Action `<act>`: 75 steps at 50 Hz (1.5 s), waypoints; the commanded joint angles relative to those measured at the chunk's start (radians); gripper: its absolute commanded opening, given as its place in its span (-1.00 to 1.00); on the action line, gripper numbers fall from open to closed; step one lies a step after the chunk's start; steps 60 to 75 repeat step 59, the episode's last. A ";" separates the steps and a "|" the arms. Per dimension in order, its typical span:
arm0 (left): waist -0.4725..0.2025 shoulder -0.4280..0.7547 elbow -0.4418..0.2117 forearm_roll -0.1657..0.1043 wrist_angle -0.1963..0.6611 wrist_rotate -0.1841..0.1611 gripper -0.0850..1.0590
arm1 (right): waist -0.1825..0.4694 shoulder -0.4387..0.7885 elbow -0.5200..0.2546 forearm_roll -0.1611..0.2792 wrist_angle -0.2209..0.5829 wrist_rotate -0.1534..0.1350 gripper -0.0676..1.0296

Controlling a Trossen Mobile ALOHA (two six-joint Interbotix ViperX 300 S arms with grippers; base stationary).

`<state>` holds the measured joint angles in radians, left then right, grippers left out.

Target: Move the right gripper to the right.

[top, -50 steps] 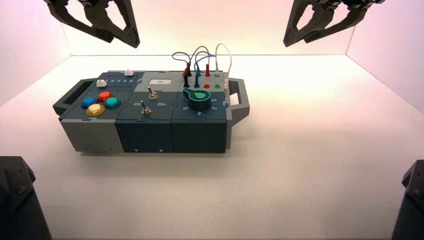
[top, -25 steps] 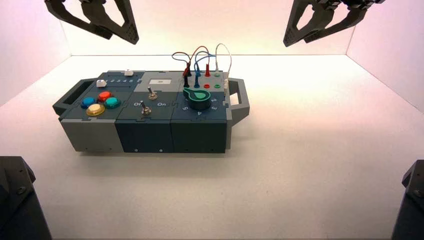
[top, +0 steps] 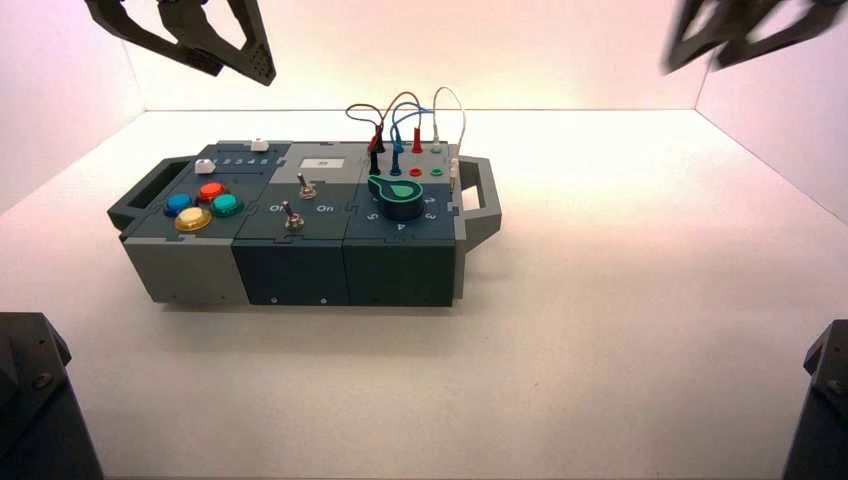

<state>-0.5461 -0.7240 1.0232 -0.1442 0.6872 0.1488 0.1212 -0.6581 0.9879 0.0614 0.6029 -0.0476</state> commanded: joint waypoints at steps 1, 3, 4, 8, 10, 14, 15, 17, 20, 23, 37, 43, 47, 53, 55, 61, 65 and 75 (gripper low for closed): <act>0.005 -0.002 -0.014 0.000 -0.009 0.002 0.75 | -0.133 -0.069 -0.008 -0.005 -0.040 0.002 0.39; 0.008 -0.003 -0.012 0.000 -0.009 0.003 0.75 | -0.179 -0.101 0.006 -0.005 -0.069 0.003 0.39; 0.008 -0.003 -0.012 -0.002 -0.009 0.003 0.75 | -0.198 -0.118 0.012 -0.006 -0.084 0.003 0.39; 0.003 -0.002 -0.012 -0.002 -0.009 0.003 0.75 | -0.253 -0.166 0.041 -0.008 -0.133 0.005 0.39; 0.002 -0.003 -0.012 -0.002 -0.009 0.003 0.75 | -0.273 -0.178 0.052 -0.012 -0.149 0.005 0.39; 0.000 -0.003 -0.012 -0.002 -0.009 0.005 0.75 | -0.318 -0.184 0.063 -0.023 -0.163 0.012 0.39; 0.000 -0.002 -0.014 -0.002 -0.009 0.003 0.75 | -0.331 -0.183 0.063 -0.026 -0.163 0.017 0.39; -0.002 -0.002 -0.012 -0.002 -0.009 0.003 0.75 | -0.348 -0.178 0.063 -0.029 -0.161 0.020 0.39; -0.006 -0.003 -0.014 -0.002 -0.009 0.003 0.75 | -0.376 -0.169 0.064 -0.034 -0.161 0.023 0.39; -0.011 -0.003 -0.012 -0.002 -0.009 0.003 0.75 | -0.414 -0.164 0.064 -0.035 -0.158 0.026 0.39; -0.029 -0.003 -0.012 -0.002 -0.011 0.005 0.75 | -0.463 -0.161 0.063 -0.035 -0.158 0.040 0.39; -0.029 -0.008 -0.012 -0.003 -0.009 0.005 0.75 | -0.462 -0.161 0.064 -0.032 -0.160 0.040 0.39; -0.029 -0.011 -0.011 -0.002 -0.011 0.005 0.75 | -0.460 -0.160 0.066 -0.031 -0.164 0.040 0.39; -0.029 -0.012 -0.011 -0.002 -0.011 0.005 0.75 | -0.456 -0.155 0.067 -0.031 -0.164 0.040 0.39; -0.029 -0.012 -0.011 -0.002 -0.011 0.005 0.75 | -0.456 -0.153 0.067 -0.029 -0.164 0.041 0.39; -0.029 -0.012 -0.011 -0.003 -0.011 0.005 0.75 | -0.453 -0.143 0.067 -0.017 -0.164 0.041 0.39; -0.029 -0.012 -0.011 -0.003 -0.011 0.005 0.75 | -0.453 -0.143 0.067 -0.017 -0.164 0.041 0.39; -0.029 -0.012 -0.011 -0.003 -0.011 0.005 0.75 | -0.453 -0.143 0.067 -0.017 -0.164 0.041 0.39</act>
